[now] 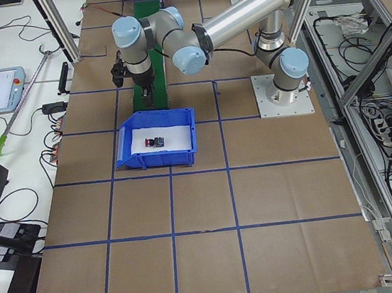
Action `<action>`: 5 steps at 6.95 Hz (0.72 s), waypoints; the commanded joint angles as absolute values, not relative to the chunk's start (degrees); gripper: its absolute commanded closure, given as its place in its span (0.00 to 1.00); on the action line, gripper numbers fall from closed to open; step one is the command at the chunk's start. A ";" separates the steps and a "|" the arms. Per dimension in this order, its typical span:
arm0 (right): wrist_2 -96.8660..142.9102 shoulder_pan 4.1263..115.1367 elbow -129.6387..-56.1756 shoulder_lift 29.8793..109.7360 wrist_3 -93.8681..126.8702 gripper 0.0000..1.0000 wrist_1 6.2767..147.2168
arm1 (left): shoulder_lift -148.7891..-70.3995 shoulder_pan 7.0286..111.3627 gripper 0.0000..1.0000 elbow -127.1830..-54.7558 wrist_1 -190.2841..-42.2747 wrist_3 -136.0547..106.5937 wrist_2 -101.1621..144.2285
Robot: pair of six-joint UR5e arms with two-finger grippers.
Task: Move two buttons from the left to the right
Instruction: 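Move the left gripper back into the bin over the red button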
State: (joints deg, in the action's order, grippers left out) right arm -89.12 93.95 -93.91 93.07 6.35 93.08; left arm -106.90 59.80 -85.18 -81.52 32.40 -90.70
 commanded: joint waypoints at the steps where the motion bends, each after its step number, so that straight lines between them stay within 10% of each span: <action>1: -89.03 93.96 -93.96 93.08 6.42 0.00 93.08 | -109.76 58.62 0.00 -85.78 -77.54 34.10 -90.70; 5: -88.59 94.04 -93.87 92.90 6.51 0.00 93.16 | -113.55 58.27 0.01 -90.76 -68.08 34.63 -90.09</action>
